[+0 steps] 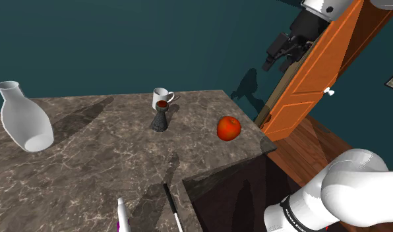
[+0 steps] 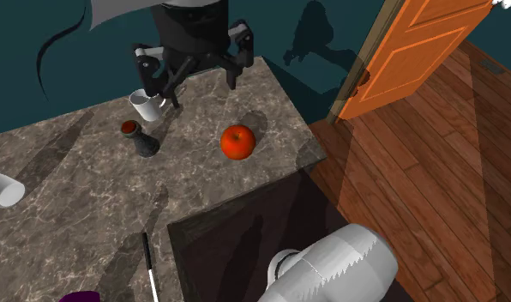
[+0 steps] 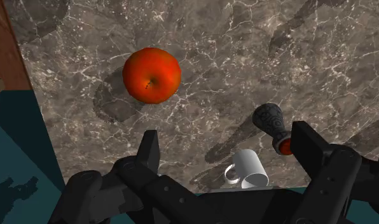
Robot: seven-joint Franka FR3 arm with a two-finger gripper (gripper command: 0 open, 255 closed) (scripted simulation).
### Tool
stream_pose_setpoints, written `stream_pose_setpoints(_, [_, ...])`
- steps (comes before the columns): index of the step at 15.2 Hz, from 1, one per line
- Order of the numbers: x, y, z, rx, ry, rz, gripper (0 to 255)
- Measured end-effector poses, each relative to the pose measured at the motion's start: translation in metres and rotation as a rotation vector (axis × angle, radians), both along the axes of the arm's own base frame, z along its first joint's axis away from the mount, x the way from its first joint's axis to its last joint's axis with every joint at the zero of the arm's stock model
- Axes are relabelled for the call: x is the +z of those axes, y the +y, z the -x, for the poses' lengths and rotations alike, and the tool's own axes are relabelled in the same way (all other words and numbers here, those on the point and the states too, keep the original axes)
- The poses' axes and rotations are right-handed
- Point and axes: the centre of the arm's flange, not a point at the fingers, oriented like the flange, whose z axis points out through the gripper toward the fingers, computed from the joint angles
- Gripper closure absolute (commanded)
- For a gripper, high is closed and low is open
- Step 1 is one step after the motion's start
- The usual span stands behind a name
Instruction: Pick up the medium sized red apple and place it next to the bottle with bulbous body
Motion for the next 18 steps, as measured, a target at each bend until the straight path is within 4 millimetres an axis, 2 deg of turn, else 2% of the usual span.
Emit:
stream_pose_setpoints(2, [-0.006, -0.004, 0.001, 0.018, -0.006, -0.001, 0])
stream_pose_setpoints(5, [-0.037, -0.02, 0.005, 0.123, -0.041, -0.003, 0])
stream_pose_setpoints(10, [-0.097, -0.057, 0.01, 0.331, -0.109, -0.008, 0])
stream_pose_setpoints(14, [-0.149, -0.081, 0.002, 0.501, -0.165, -0.012, 0])
stream_pose_setpoints(18, [-0.198, -0.108, -0.014, 0.669, -0.222, -0.017, 0])
